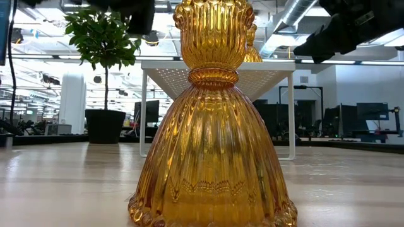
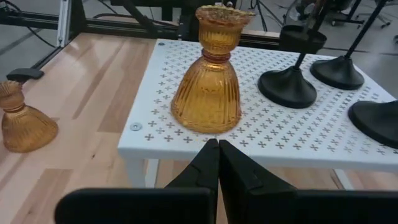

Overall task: Pick & Place candle stick holders
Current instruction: Put the yellow glass candle holder on the shelf

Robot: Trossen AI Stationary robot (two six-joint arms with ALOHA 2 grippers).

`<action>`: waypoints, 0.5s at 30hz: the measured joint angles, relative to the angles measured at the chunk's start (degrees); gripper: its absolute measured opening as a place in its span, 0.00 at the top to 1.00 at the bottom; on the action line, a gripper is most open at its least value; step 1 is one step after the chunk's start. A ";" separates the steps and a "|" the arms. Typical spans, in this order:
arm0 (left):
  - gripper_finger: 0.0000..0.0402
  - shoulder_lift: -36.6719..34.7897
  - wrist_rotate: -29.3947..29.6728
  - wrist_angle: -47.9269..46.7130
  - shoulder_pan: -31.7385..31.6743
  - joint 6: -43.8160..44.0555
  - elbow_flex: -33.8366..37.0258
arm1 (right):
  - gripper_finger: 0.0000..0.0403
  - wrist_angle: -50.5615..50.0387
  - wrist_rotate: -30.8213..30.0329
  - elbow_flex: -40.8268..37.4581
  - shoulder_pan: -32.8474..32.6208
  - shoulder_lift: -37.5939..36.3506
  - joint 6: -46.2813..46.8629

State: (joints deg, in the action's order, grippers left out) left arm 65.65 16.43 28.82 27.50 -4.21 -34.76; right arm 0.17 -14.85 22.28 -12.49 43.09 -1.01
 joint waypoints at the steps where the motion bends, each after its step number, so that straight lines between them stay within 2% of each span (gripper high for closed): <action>1: 0.99 0.85 0.05 -0.46 0.60 0.00 -1.29 | 1.00 -0.01 0.00 0.00 0.17 0.00 -0.01; 15: 0.99 14.31 0.04 -7.08 5.50 1.02 -13.32 | 1.00 -0.64 -0.18 0.00 4.67 0.00 0.01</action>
State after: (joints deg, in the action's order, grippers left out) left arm 79.96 16.46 21.74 32.99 -3.18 -48.07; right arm -0.47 -15.03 22.28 -7.82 43.09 -1.00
